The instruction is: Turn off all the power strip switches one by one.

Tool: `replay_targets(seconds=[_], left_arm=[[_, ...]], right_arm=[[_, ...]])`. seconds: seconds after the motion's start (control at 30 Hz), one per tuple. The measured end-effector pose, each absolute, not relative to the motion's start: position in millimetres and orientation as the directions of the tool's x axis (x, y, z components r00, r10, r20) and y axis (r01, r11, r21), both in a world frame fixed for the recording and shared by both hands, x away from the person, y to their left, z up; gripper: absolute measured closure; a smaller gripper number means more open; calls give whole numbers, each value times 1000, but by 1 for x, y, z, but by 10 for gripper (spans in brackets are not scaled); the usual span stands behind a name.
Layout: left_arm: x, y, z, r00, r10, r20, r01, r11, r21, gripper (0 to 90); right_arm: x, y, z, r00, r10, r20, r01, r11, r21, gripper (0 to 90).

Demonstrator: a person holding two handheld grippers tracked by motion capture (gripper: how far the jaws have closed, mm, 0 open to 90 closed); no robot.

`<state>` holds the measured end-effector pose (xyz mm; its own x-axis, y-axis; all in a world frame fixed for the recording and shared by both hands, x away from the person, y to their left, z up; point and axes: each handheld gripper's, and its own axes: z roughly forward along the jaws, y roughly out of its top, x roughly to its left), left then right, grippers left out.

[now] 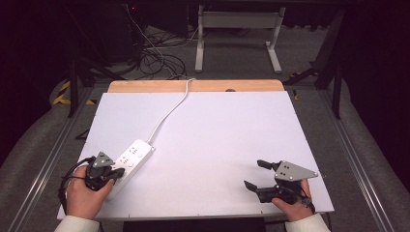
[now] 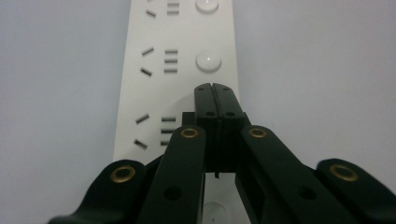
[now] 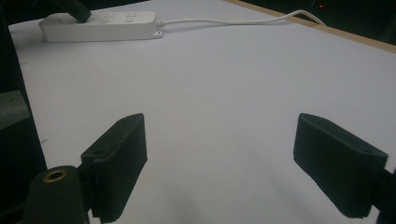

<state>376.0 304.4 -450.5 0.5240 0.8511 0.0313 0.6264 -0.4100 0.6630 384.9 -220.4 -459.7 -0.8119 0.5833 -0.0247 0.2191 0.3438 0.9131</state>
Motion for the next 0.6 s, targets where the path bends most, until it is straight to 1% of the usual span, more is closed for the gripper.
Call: replay_targets(seconds=[0.03,0.1,0.17,0.33,0.47,0.6], left_arm=[[374,305,-446,516,856,39,599,-393,697,900],[373,306,-434,510,859,31,592,-377,712,900],[375,308,-428,521,853,-3,585,-354,730,900],[385,300,-435,538,842,-21,607,-370,704,900],[392,297,-437,537,843,-41,611,-354,708,900],[397,294,-440,539,841,-40,619,-363,697,900]], right_arm=[[385,-221,-460,-811,585,-24,219,342,914,183],[386,-221,-460,-809,587,-22,224,343,912,183],[387,-221,-461,-809,588,-17,228,341,912,183],[386,-220,-461,-810,586,-21,225,344,912,183],[386,-220,-461,-811,585,-20,224,342,913,183],[386,-220,-460,-811,584,-20,224,342,913,183]])
